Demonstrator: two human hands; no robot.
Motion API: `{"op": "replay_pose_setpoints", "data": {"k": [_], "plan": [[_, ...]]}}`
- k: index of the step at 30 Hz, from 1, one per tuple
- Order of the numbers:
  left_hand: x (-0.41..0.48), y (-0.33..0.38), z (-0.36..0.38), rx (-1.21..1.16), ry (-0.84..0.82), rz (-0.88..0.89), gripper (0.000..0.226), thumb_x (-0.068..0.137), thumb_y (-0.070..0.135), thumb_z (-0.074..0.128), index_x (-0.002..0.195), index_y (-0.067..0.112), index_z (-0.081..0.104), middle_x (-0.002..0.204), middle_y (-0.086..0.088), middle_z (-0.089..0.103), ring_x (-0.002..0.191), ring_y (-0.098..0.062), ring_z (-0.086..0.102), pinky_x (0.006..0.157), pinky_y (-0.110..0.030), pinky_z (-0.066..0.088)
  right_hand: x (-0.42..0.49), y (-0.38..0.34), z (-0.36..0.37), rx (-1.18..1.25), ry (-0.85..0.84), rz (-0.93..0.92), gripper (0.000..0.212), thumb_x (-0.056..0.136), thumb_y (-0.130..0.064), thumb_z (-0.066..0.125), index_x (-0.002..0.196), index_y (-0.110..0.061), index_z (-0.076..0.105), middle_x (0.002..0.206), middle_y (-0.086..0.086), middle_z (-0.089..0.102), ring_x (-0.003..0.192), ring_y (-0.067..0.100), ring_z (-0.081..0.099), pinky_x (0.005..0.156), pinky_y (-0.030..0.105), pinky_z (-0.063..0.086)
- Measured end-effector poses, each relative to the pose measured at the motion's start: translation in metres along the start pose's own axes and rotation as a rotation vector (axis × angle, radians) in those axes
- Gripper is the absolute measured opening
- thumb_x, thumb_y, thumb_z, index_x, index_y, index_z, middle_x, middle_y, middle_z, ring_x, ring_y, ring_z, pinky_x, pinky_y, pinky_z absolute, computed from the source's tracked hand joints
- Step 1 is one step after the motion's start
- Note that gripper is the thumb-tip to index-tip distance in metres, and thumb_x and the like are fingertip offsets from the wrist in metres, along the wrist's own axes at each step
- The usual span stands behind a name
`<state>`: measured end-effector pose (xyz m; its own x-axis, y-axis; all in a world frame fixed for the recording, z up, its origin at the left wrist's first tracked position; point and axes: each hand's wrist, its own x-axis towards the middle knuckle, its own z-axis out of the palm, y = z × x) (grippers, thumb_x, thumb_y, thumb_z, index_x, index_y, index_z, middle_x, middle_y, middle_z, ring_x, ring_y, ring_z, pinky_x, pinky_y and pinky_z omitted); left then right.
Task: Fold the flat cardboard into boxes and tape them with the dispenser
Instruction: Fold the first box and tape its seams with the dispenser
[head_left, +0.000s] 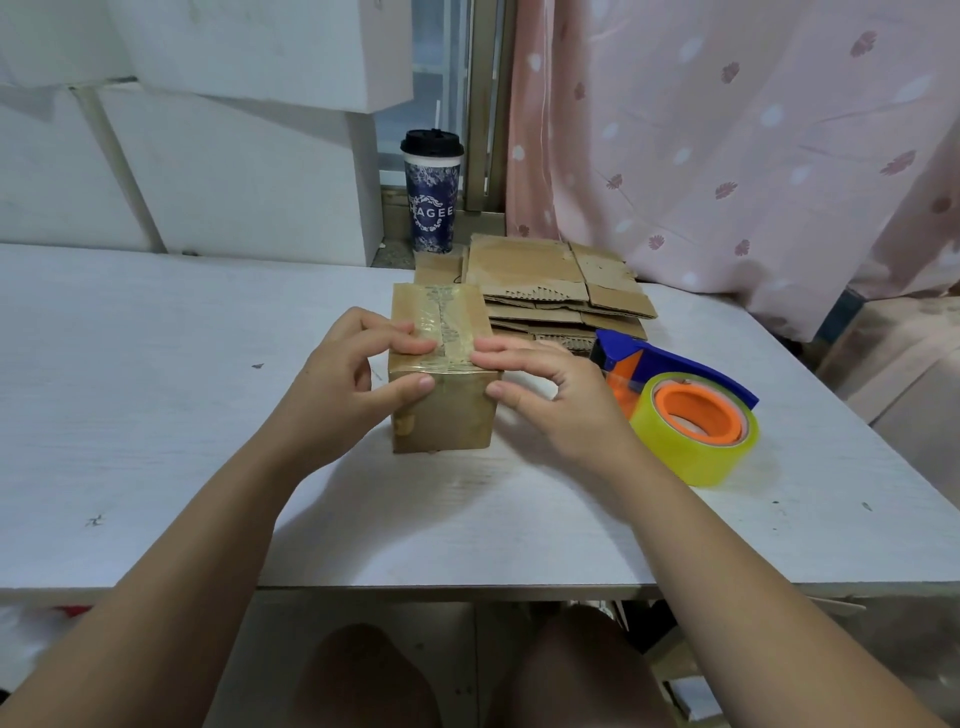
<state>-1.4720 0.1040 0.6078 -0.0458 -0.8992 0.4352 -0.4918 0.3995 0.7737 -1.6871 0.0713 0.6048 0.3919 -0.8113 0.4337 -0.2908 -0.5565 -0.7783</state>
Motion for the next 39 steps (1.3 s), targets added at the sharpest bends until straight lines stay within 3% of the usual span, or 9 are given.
{"op": "replay_pose_setpoints", "data": {"k": [2,8,12,19,26,30,34,36,39], "plan": [[-0.002,-0.006,-0.002,0.017,-0.025,0.011,0.032,0.080,0.023,0.069,0.103,0.044,0.063,0.112,0.020,0.051,0.057,0.000,0.041,0.062,-0.012,0.036,0.001,0.002,-0.002,0.020,-0.033,-0.004,0.040,0.086,-0.009,0.067,0.103,-0.045,0.065,0.116,-0.030,0.059,0.120,0.000,0.050,0.111,0.038,0.033],[-0.004,-0.013,0.000,0.020,-0.008,0.072,0.040,0.086,0.011,0.065,0.106,0.045,0.060,0.116,0.019,0.049,0.051,-0.004,0.032,0.061,-0.012,0.036,-0.005,0.007,0.003,0.216,-0.024,0.023,0.028,0.086,-0.017,0.060,0.108,-0.032,0.069,0.125,-0.014,0.063,0.124,0.003,0.051,0.109,0.040,0.038],[-0.005,-0.013,0.001,-0.015,0.000,0.061,0.031,0.081,0.026,0.063,0.106,0.044,0.062,0.117,0.017,0.049,0.050,-0.004,0.033,0.065,-0.012,0.038,-0.004,0.011,0.002,0.232,-0.045,0.001,0.031,0.092,-0.007,0.053,0.112,-0.027,0.067,0.127,-0.011,0.060,0.125,0.004,0.051,0.107,0.032,0.039],[-0.005,-0.015,0.001,-0.067,-0.023,0.019,0.028,0.085,0.032,0.054,0.105,0.049,0.064,0.117,0.020,0.050,0.084,-0.040,0.046,0.074,-0.016,0.039,0.001,0.016,0.001,0.317,-0.069,0.041,0.037,0.095,0.005,0.048,0.110,-0.023,0.067,0.117,-0.013,0.064,0.120,0.004,0.055,0.102,0.021,0.040],[-0.004,-0.019,0.004,-0.040,0.004,0.057,0.025,0.086,0.032,0.054,0.107,0.042,0.062,0.116,0.017,0.049,0.083,-0.030,0.047,0.075,-0.014,0.039,-0.002,0.014,0.013,0.303,0.093,0.002,0.037,0.091,0.011,0.048,0.106,-0.016,0.069,0.112,-0.004,0.067,0.117,0.007,0.058,0.105,0.027,0.042],[-0.003,-0.018,0.006,-0.103,0.019,0.055,0.030,0.075,0.036,0.072,0.103,0.043,0.063,0.114,0.022,0.047,0.054,-0.006,0.037,0.071,-0.013,0.041,-0.004,0.011,0.020,0.276,0.156,0.014,0.038,0.088,0.010,0.048,0.098,-0.016,0.073,0.112,-0.003,0.069,0.114,0.006,0.059,0.100,0.027,0.046],[-0.004,-0.015,0.010,-0.040,0.071,0.101,0.031,0.076,0.029,0.074,0.102,0.040,0.061,0.113,0.017,0.046,0.050,-0.001,0.038,0.066,-0.010,0.040,-0.007,0.010,0.019,0.236,0.154,-0.018,0.027,0.085,-0.004,0.055,0.098,-0.019,0.072,0.115,-0.004,0.068,0.114,0.008,0.059,0.094,0.030,0.048],[-0.006,-0.013,0.016,0.015,0.105,0.132,0.029,0.078,0.024,0.069,0.102,0.037,0.060,0.110,0.016,0.045,0.056,0.003,0.044,0.064,-0.006,0.038,-0.008,0.008,0.020,0.215,0.156,-0.027,0.020,0.082,-0.014,0.062,0.097,-0.025,0.071,0.115,-0.008,0.068,0.111,0.008,0.060,0.089,0.025,0.047],[-0.007,-0.011,0.024,0.112,0.153,0.163,0.033,0.076,0.020,0.073,0.102,0.031,0.057,0.106,0.018,0.041,0.093,0.011,0.049,0.066,-0.005,0.038,-0.007,0.005,0.024,0.144,0.198,-0.042,0.017,0.080,-0.018,0.069,0.095,-0.026,0.070,0.112,-0.012,0.067,0.108,0.007,0.060,0.086,0.022,0.046]]}}
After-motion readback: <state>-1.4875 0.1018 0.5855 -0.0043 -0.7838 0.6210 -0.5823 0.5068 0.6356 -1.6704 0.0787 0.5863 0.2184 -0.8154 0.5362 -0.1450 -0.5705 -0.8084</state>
